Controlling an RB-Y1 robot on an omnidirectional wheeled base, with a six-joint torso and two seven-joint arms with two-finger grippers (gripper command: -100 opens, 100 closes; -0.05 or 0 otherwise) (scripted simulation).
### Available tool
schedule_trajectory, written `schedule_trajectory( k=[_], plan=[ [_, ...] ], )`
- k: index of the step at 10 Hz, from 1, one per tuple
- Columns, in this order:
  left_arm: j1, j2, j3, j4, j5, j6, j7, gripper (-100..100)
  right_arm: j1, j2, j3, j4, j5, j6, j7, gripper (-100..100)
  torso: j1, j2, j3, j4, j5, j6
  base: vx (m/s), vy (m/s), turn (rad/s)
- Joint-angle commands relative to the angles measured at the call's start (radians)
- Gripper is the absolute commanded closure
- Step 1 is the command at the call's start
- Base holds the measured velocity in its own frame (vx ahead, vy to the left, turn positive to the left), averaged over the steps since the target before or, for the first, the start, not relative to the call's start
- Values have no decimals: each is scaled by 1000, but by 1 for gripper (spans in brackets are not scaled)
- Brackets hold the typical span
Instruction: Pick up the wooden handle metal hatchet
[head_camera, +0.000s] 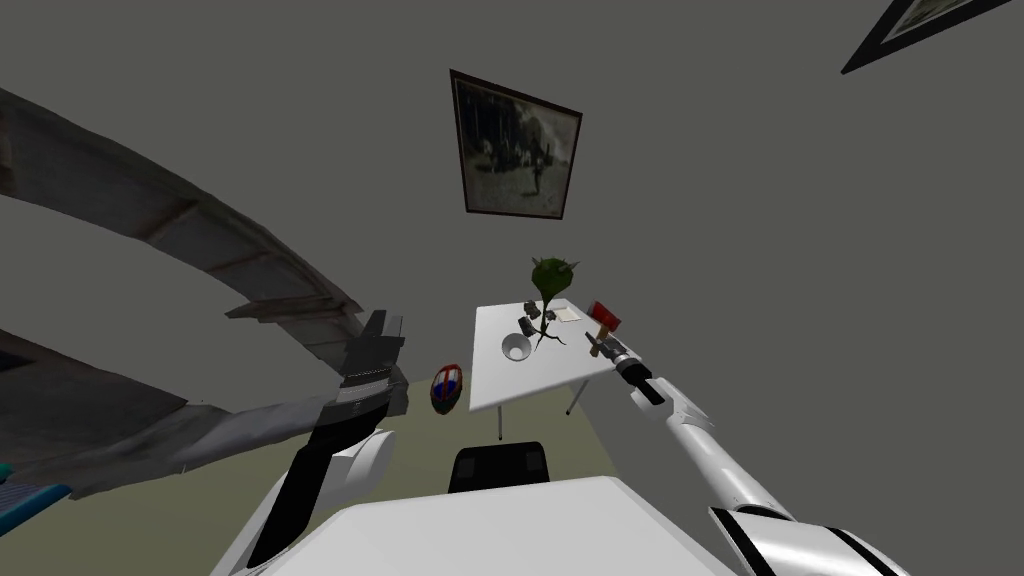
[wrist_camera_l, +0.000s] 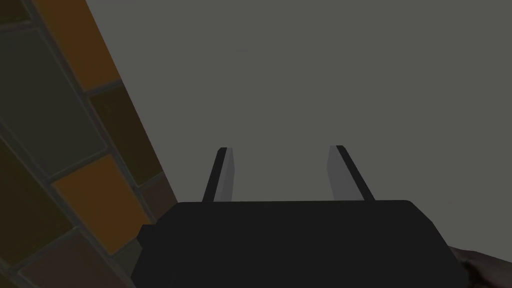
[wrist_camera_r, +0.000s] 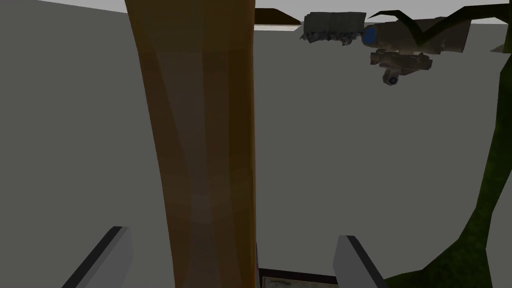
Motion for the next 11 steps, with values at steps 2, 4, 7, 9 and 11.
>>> schedule_trajectory(
  k=[2, 4, 7, 9, 11],
  plan=[
    [0, 0, 0, 0, 0, 0, 0, 0, -4, -1, 0, 54, -1, -6, 2, -100, -2, 0, 0, 0, 0, 0, 1, 8, 7],
    [0, 0, 0, 0, 0, 0, 0, 0, -69, -43, 22, 153, -30, -74, 10, -100, -1, 0, 0, 0, 0, 1, 20, 68, -116],
    [0, 0, 0, 0, 0, 0, 0, 0, -134, -85, 44, 227, -59, -140, 18, -100, 2, -1, 0, 0, 0, 0, 16, 73, -69],
    [0, 0, 0, 0, 0, 0, 0, 0, -134, -85, 44, 295, -59, -141, 18, -100, -1, 0, 0, 0, 0, 0, -1, 20, 8],
    [0, 0, 0, 0, 0, 0, 0, 0, -199, -127, 66, 391, -88, -209, 26, -100, -1, 0, 0, 0, 0, 0, 9, 63, -109]
  ],
)
